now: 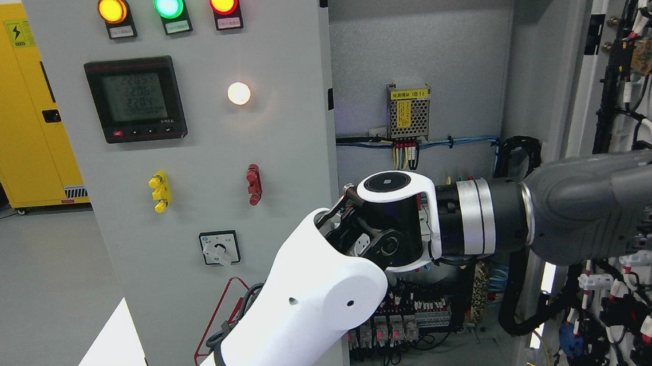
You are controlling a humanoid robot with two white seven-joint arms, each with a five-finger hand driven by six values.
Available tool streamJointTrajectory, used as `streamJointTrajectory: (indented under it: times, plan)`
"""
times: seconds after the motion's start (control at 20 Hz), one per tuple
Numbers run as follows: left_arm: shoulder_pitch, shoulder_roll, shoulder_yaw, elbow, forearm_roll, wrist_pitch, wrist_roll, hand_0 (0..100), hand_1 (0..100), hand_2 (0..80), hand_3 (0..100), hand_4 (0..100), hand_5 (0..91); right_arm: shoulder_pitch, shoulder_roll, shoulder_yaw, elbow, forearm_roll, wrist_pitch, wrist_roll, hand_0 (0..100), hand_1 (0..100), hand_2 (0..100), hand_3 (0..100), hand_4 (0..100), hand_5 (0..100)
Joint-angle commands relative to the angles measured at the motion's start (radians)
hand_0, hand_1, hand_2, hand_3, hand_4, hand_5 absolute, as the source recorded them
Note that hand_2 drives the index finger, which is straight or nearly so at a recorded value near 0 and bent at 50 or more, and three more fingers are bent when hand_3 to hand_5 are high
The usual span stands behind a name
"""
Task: Open door with both hands
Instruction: 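Withdraw the left hand down and out of the cabinet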
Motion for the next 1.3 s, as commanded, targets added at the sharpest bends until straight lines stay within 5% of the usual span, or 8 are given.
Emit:
streamJointTrajectory:
  times: [0.0, 0.3, 0.65, 0.95, 1.25]
  plan:
    - [-0.011, -0.003, -0.073, 0.029, 0.012, -0.007, 0.002, 12, 56, 0.0, 0, 0, 0.0, -0.025, 0.001, 0.0, 0.0, 0.0, 0.0, 0.001, 0, 50, 4, 0, 0, 0]
    - [-0.013, 0.002, -0.056, 0.027, 0.01, -0.006, 0.003, 12, 56, 0.0, 0, 0, 0.0, -0.025, 0.0, 0.0, 0.0, 0.0, 0.0, 0.001, 0, 50, 4, 0, 0, 0]
    - [0.018, 0.011, 0.194, -0.031, -0.02, 0.058, 0.003, 12, 56, 0.0, 0, 0, 0.0, -0.025, 0.001, 0.0, 0.0, 0.0, 0.0, 0.001, 0, 50, 4, 0, 0, 0]
    - [0.255, 0.019, 0.246, -0.239, -0.255, 0.089, 0.006, 12, 56, 0.0, 0, 0, 0.0, -0.025, 0.001, 0.0, 0.0, 0.0, 0.0, 0.001, 0, 50, 4, 0, 0, 0]
    - [0.562, 0.132, 0.252, -0.411, -0.359, 0.074, 0.043, 12, 56, 0.0, 0, 0, 0.0, -0.025, 0.001, 0.0, 0.0, 0.0, 0.0, 0.001, 0, 50, 4, 0, 0, 0]
